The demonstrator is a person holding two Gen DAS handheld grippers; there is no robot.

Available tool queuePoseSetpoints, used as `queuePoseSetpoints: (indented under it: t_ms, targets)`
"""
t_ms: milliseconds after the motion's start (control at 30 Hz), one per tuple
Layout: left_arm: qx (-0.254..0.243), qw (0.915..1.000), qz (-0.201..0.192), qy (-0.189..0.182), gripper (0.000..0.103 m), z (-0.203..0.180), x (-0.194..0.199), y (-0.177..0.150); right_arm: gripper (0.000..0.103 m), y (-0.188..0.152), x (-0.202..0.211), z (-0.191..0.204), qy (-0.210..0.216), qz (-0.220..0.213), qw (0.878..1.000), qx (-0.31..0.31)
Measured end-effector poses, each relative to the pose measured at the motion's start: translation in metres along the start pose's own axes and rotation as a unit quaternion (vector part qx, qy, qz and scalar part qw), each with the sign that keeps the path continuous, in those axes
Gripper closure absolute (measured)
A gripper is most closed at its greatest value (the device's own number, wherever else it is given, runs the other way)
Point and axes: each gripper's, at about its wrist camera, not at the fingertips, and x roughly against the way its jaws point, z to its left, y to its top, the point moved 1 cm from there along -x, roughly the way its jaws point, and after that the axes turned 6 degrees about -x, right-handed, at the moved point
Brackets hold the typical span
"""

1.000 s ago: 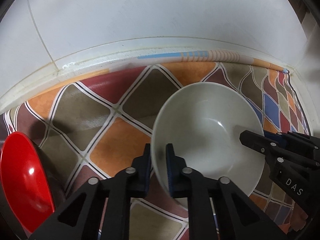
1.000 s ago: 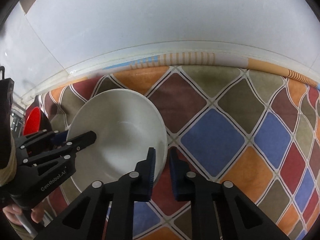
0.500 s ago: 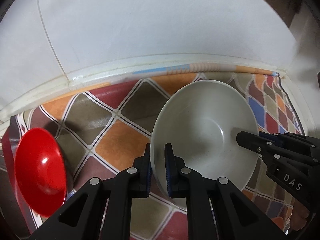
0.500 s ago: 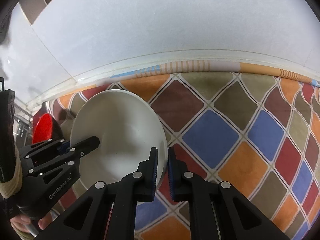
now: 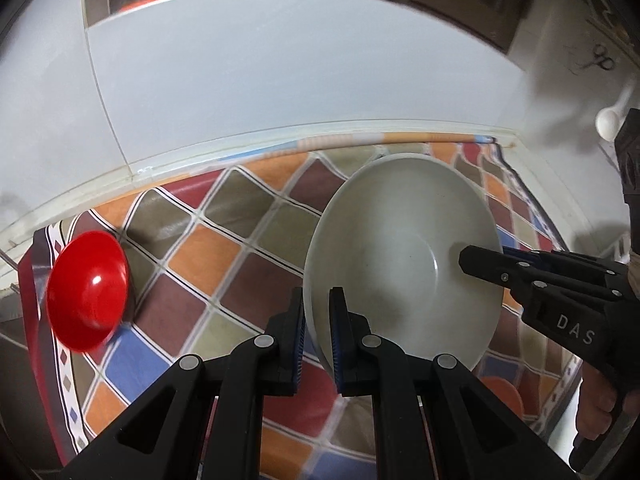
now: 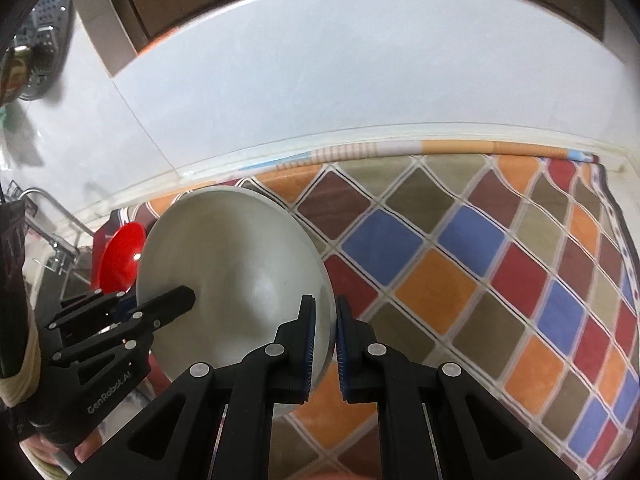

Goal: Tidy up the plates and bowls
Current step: 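Carry the white bowl with both tools over the pink bowl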

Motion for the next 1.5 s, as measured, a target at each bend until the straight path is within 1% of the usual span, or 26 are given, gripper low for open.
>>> queuePoseSetpoints:
  t_ms: [133, 267, 400, 633, 833, 1100, 1233, 1500]
  targets:
    - [-0.009, 0.9998, -0.013, -0.007, 0.09, -0.022, 0.018, -0.016, 0.092, -0.017, 0.023, -0.009, -0.002, -0.006, 1.0, -0.011]
    - [-0.013, 0.9996, -0.017, -0.019, 0.089, -0.038, 0.029, -0.03, 0.092, -0.039, 0.043, -0.023, 0.0, -0.004, 1.0, -0.026]
    - [-0.022, 0.9992, -0.014, -0.029, 0.089, -0.054, 0.035, -0.044, 0.092, -0.058, 0.061, -0.031, -0.007, -0.007, 0.999, -0.035]
    - [-0.028, 0.9984, -0.001, -0.048, 0.089, -0.071, 0.038, -0.064, 0.092, -0.091, 0.08, -0.044, -0.021, 0.0, 0.999, -0.051]
    - [-0.034, 0.9978, 0.011, -0.056, 0.089, -0.082, 0.038, -0.078, 0.092, -0.11, 0.085, -0.052, -0.029, 0.011, 0.998, -0.062]
    - [-0.017, 0.9964, 0.039, -0.073, 0.089, -0.092, 0.031, -0.101, 0.092, -0.135, 0.085, -0.062, -0.033, 0.042, 0.996, -0.07]
    - [-0.015, 0.9956, 0.054, -0.074, 0.089, -0.096, 0.026, -0.11, 0.092, -0.144, 0.083, -0.067, -0.038, 0.052, 0.995, -0.075]
    - [-0.009, 0.9948, 0.07, -0.072, 0.089, -0.098, 0.017, -0.119, 0.092, -0.158, 0.073, -0.074, -0.038, 0.078, 0.993, -0.081]
